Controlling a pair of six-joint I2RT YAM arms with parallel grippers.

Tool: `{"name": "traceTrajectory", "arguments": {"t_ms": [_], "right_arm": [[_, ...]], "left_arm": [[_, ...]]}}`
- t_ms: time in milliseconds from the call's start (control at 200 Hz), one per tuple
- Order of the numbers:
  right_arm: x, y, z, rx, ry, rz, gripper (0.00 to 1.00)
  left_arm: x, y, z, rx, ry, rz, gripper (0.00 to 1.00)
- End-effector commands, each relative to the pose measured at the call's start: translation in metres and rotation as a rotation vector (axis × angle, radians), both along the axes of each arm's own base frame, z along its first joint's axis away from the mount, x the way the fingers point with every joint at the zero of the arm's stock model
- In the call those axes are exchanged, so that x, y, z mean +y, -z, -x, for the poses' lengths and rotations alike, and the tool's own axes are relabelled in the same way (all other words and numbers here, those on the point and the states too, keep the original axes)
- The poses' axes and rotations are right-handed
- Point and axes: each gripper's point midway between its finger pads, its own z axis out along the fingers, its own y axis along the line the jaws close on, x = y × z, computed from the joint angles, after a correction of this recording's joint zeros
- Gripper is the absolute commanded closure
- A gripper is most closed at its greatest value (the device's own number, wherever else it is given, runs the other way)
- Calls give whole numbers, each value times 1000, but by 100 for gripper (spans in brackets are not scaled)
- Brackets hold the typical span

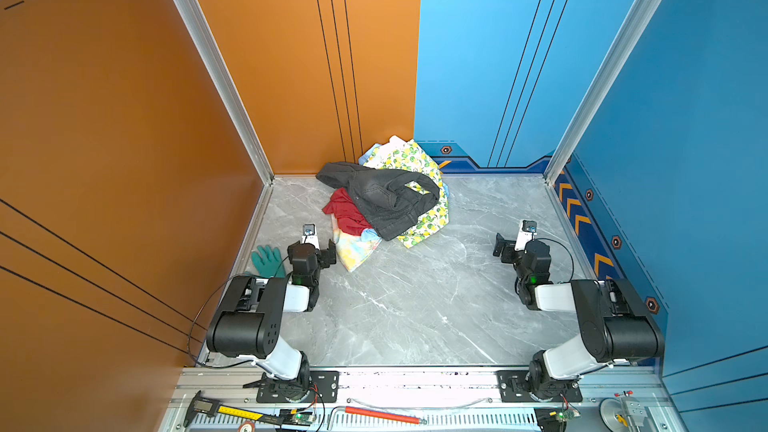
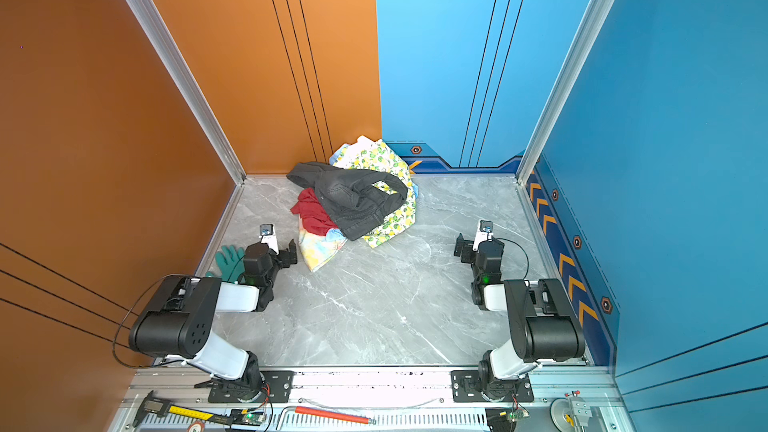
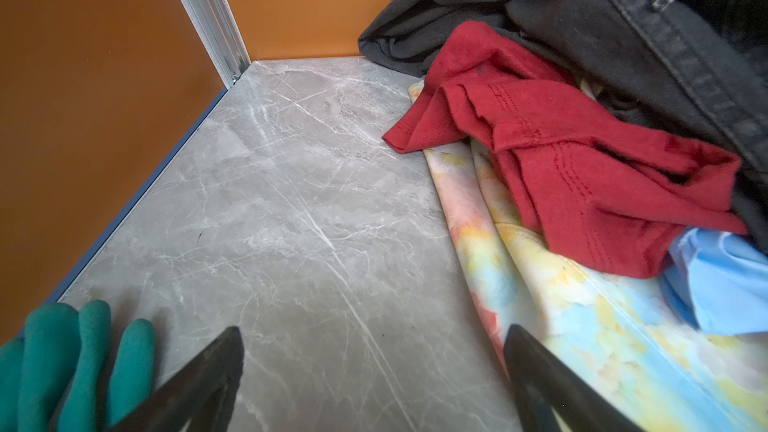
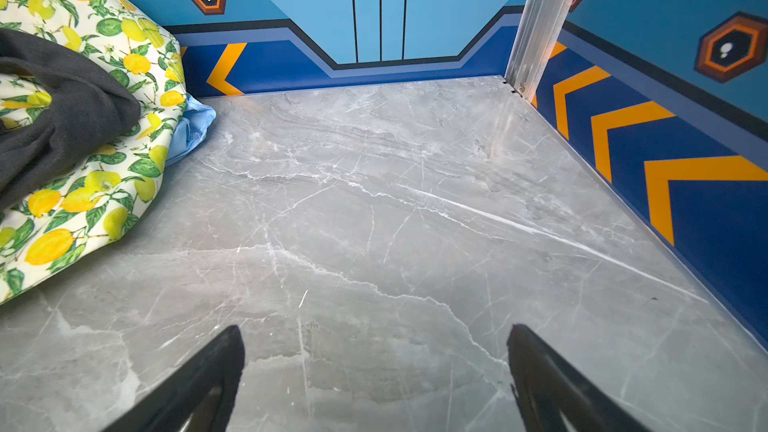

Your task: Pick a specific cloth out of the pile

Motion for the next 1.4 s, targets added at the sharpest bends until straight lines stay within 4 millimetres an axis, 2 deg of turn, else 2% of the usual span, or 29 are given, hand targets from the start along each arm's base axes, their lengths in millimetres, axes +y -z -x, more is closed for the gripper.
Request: {"name": "traceTrajectory", "arguments": {"t_ms": [0, 496, 706, 986, 1066, 1141, 1206, 1282, 1397], "right_arm": [[0, 5, 1, 22, -8, -8, 0], [1, 5, 1, 23, -5, -6, 0], [-1, 5, 1, 20, 4, -3, 0], [-2, -8, 12, -37, 40, 29, 0], [-1, -14, 16, -45, 52, 49, 0], [-2, -21, 19, -40, 74, 63, 0], [-3, -27, 22, -31, 95, 71, 0], [0, -39, 25, -35, 109, 103, 0], [2, -70, 25, -64, 145, 103, 0]], "left_arm": [[1, -8, -5, -24, 5, 8, 2], [-1, -8, -5, -19, -12, -11, 2], [-6, -12, 1, -46, -28, -65, 2], [-8, -17, 5, -55, -44, -84, 2], [-6, -27, 5, -66, -56, -100, 2], [-22, -40, 3, -25, -1, -143, 2], [-28, -53, 2, -16, 16, -159, 2], [-26, -71, -1, -13, 13, -80, 2], [-30, -94, -3, -21, 30, 36, 2]]}}
